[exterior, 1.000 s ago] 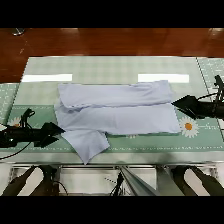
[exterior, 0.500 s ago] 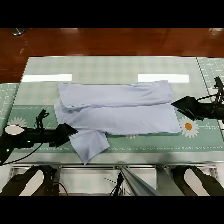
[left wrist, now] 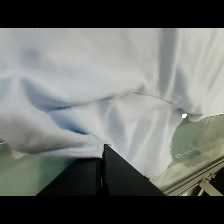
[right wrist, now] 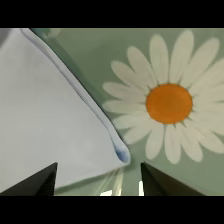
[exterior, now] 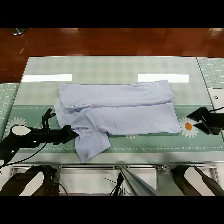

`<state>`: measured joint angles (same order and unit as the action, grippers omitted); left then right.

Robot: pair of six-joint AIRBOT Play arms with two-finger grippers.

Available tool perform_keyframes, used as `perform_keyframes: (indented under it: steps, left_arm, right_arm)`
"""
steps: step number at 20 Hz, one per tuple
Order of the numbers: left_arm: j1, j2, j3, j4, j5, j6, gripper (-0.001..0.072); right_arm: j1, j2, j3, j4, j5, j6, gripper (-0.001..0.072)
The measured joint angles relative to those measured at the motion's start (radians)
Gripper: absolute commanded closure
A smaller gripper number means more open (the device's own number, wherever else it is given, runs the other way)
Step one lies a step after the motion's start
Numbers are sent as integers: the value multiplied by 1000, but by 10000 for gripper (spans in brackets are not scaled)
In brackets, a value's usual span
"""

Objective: Fold the shirts.

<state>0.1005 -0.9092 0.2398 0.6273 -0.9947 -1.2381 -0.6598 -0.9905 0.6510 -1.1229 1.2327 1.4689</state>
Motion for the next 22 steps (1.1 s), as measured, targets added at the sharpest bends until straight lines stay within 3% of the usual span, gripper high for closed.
perform_keyframes:
  steps: [8, 18, 21, 22]
  left_arm:
    - [-5, 0, 23, -40, -18, 13, 691]
    - [-5, 0, 24, -45, -19, 14, 691]
    - [-5, 0, 24, -45, -19, 14, 691]
    - [-5, 0, 24, -45, -18, 14, 691]
  right_arm:
    - [60, -166, -17, -29, 71, -20, 97]
    - [84, -266, -18, 158, -25, -81, 98]
    - [90, -279, -18, 197, -44, -97, 123]
    - [98, -281, -18, 205, -51, -100, 208]
